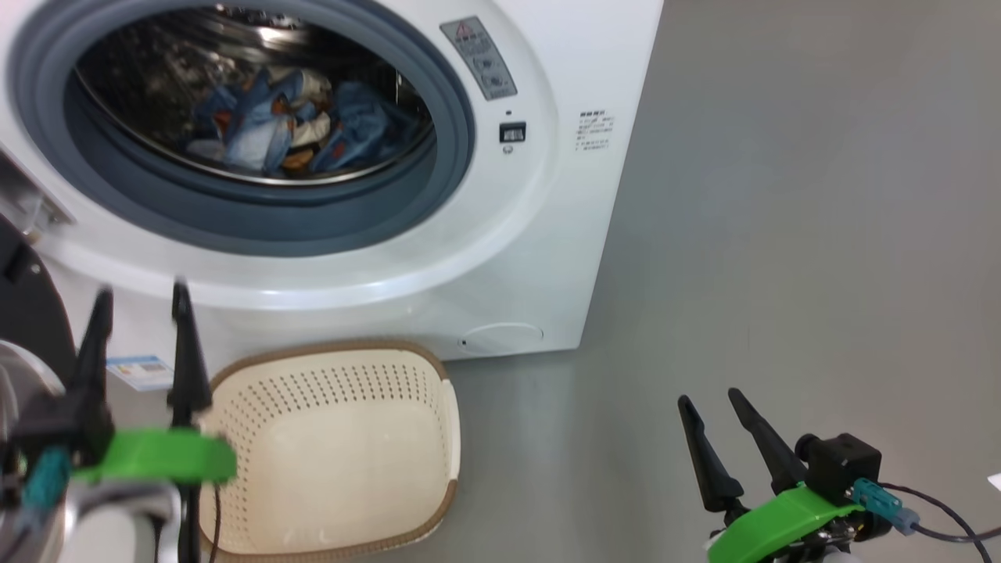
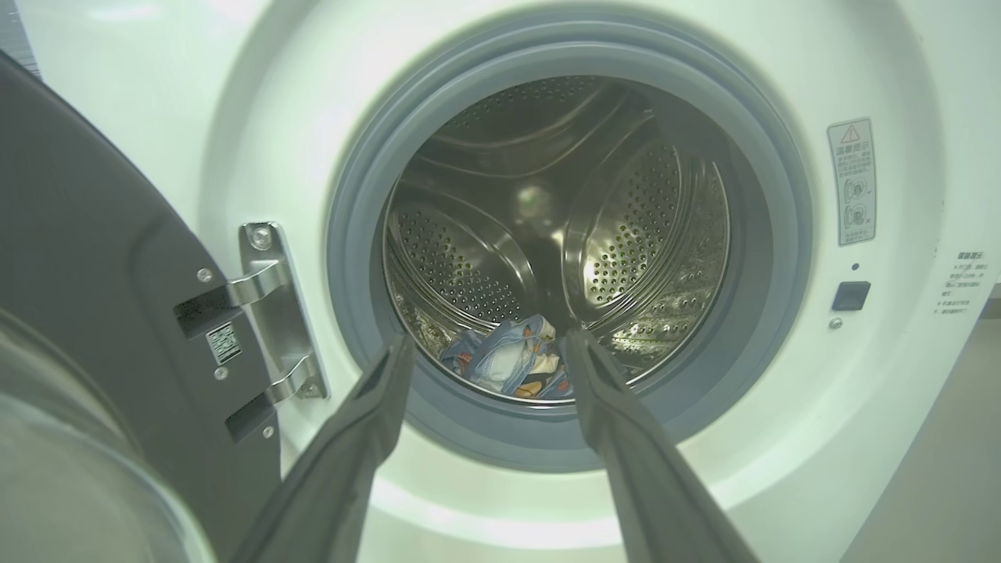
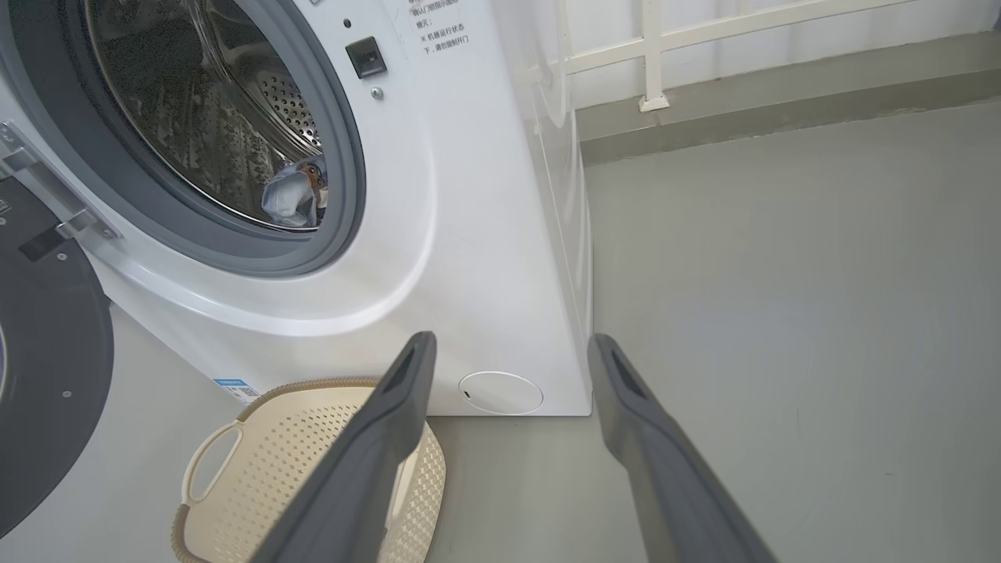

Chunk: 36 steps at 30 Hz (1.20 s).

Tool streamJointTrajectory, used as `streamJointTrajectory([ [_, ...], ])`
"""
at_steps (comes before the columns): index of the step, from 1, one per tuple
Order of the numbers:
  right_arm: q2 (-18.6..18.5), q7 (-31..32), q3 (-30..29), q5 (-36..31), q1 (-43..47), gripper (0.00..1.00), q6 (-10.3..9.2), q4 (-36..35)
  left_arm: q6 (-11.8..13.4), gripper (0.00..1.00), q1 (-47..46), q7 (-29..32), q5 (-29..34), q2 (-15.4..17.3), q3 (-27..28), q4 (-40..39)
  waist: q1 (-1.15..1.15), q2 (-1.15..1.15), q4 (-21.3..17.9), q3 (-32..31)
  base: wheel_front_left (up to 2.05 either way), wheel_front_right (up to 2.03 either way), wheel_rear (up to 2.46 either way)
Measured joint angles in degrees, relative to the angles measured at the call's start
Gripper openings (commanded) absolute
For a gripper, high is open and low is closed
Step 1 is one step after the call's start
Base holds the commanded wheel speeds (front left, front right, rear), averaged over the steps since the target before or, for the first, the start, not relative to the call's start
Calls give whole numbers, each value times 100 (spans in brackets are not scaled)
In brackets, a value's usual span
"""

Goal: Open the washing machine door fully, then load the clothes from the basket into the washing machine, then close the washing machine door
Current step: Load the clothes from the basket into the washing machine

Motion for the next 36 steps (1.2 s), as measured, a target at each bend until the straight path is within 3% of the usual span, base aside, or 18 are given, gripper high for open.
streamJointTrajectory([
  [5,3,0,-59,0,160,100,0,-11,104,100,812,0,115,30,176,-312,0,0,4,-242,0,0,0],
  [12,3,0,-142,-9,370,100,0,-35,52,100,1609,0,135,5,210,-568,0,0,23,-490,0,0,0],
  [36,-54,0,-122,-211,545,100,0,-279,-32,100,2535,1,385,-300,113,-575,0,0,-12,-831,0,0,0],
])
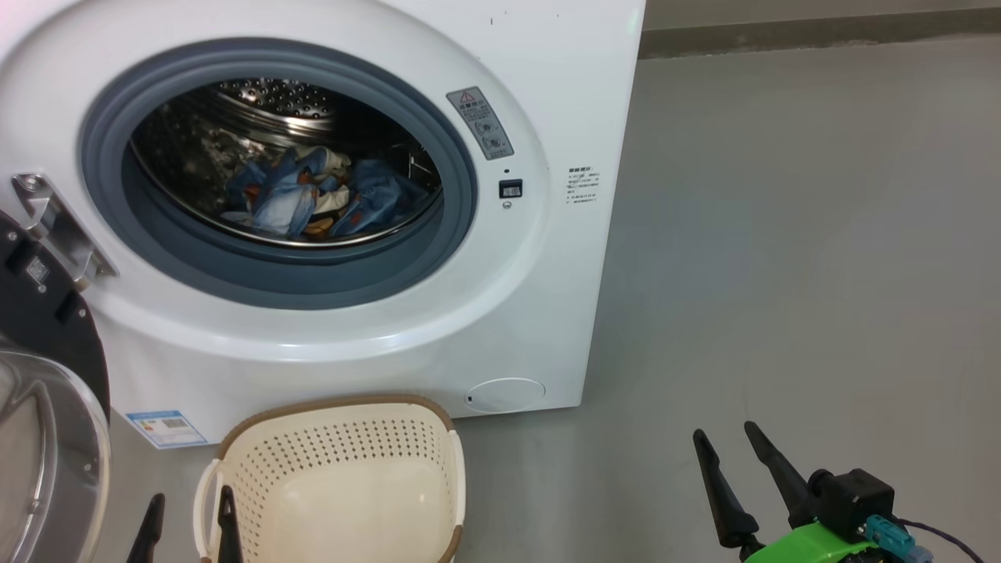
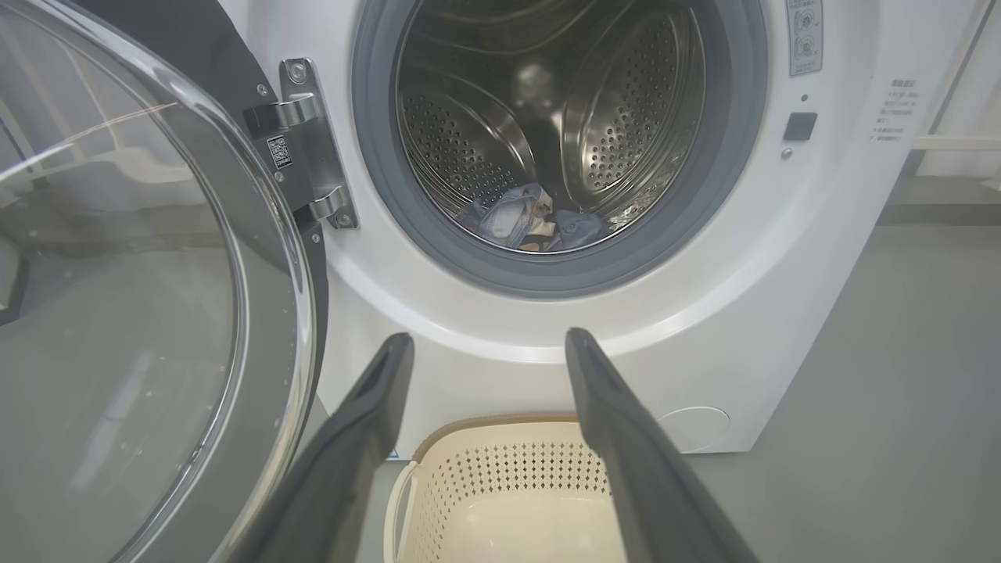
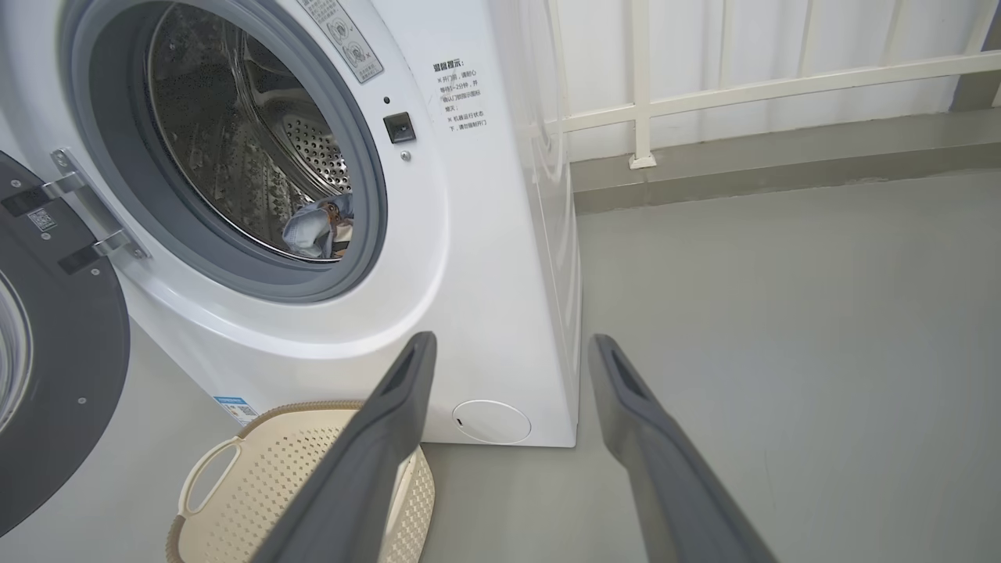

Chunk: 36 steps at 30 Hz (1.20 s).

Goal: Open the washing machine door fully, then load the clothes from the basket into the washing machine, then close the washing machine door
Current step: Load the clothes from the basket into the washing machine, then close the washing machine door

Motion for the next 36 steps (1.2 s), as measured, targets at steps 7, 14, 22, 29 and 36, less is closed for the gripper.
streamJointTrajectory([
  [7,-25,0,3,-76,62,100,0,-27,-1,100,96,0,0,-65,3,46,0,0,1,-93,0,0,0],
  [14,-34,0,26,-102,62,100,0,-30,-2,100,96,0,0,-78,8,76,0,0,12,-142,0,0,0],
  [22,-34,0,37,-102,64,100,0,-29,-16,100,96,0,-1,-121,49,104,0,0,40,-153,0,0,0],
  [29,-30,0,37,-102,64,100,0,-16,-15,100,96,0,-11,-126,74,99,0,0,48,-154,0,0,0],
  [36,-18,0,33,-102,64,100,0,-2,-26,100,86,0,-9,-136,148,147,0,0,35,-141,0,0,0],
])
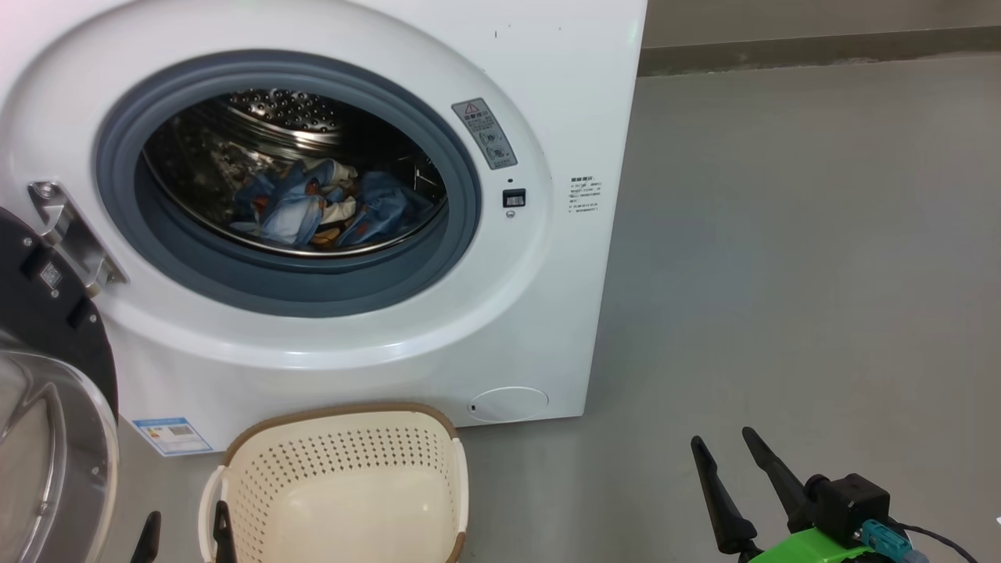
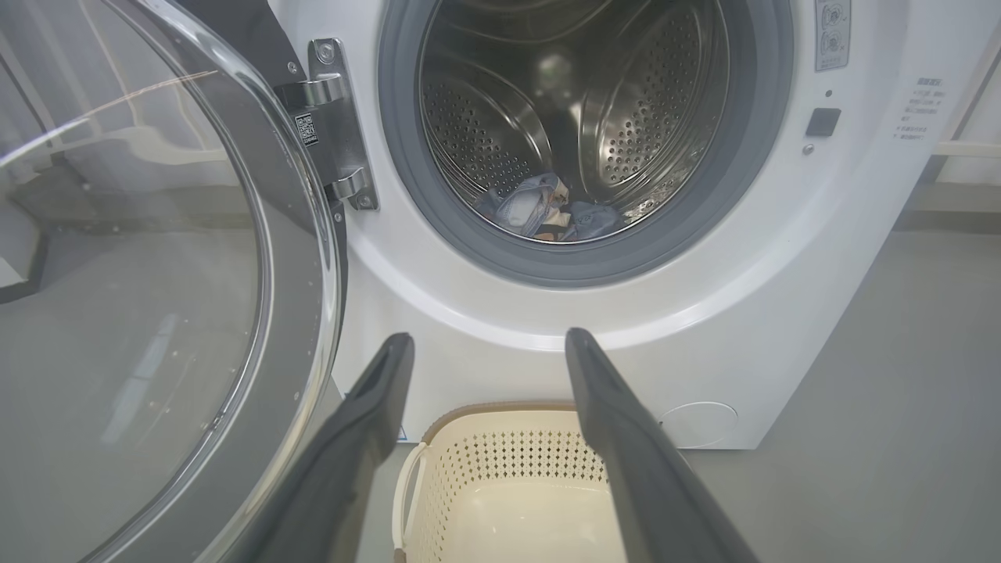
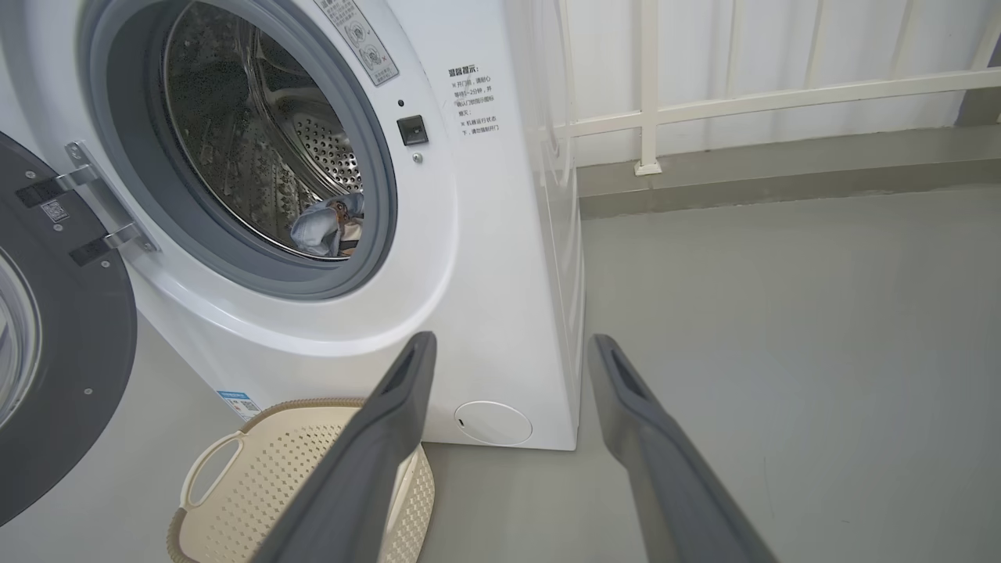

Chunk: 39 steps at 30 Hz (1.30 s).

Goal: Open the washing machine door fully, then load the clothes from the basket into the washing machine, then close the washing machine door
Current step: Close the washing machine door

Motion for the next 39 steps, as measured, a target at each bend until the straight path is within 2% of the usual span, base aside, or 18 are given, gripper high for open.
streamJointTrajectory([
  [39,48,0,-41,-1,-2,100,0,24,-92,100,-109,0,104,-22,102,15,0,0,41,77,0,1,0],
])
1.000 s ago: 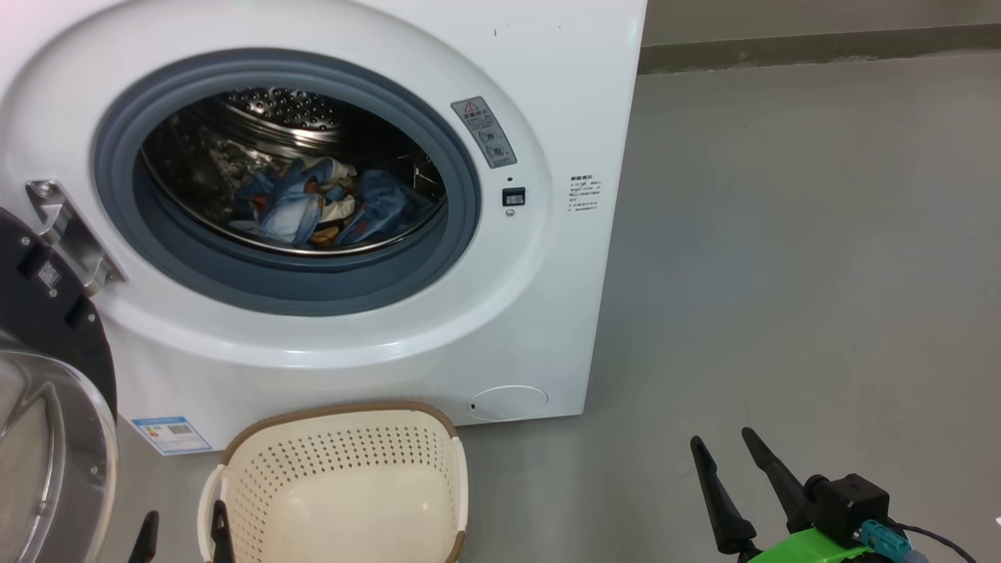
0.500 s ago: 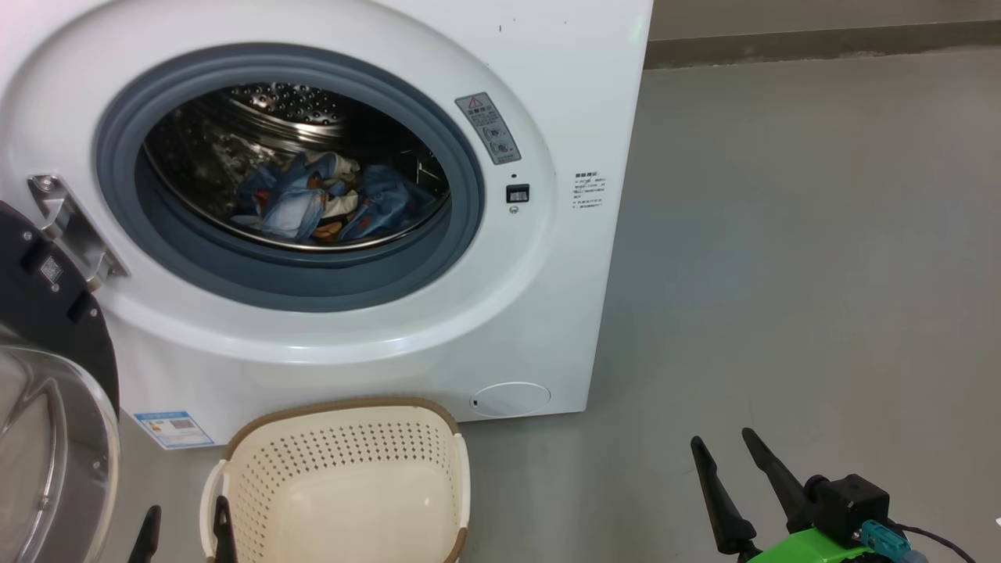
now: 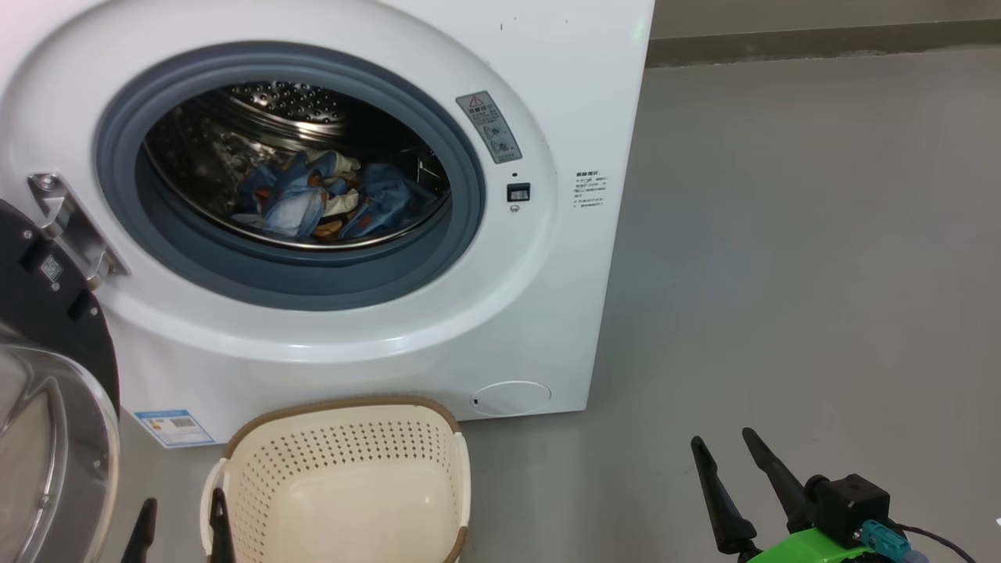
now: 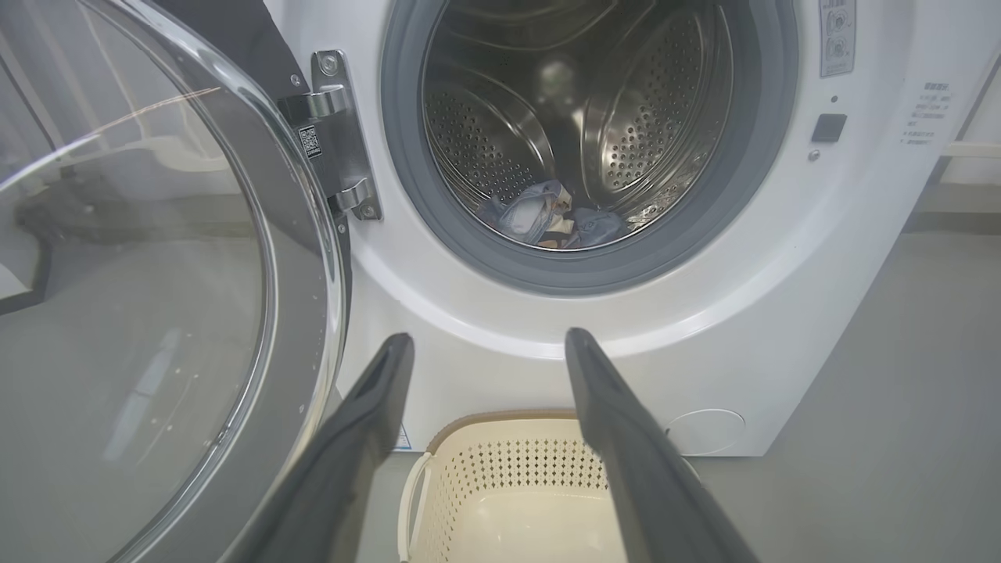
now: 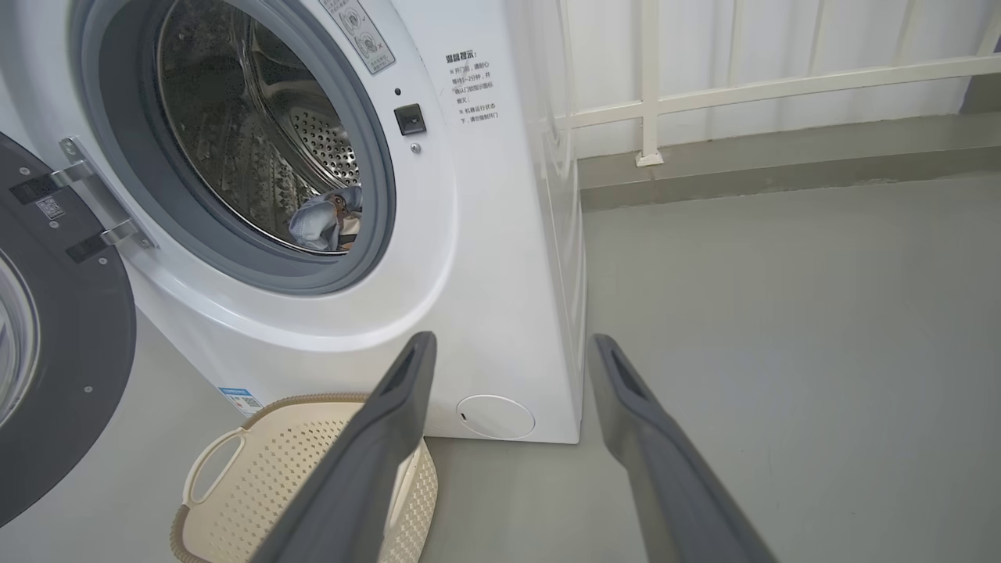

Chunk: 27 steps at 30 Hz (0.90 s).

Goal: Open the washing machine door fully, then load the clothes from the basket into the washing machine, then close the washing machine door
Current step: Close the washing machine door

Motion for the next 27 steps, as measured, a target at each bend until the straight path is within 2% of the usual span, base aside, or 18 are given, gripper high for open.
streamJointTrajectory([
  [7,5,0,-1,1,0,100,0,0,2,100,-34,0,-1,-3,22,-12,0,0,12,-13,-81,81,0],
  [19,-9,0,0,1,-1,100,0,10,0,100,-35,0,0,-4,27,-25,0,0,20,-23,-185,185,0],
  [27,-9,0,14,1,-1,100,0,31,-51,100,-34,0,-1,-7,16,-24,0,0,20,-27,-100,100,0],
])
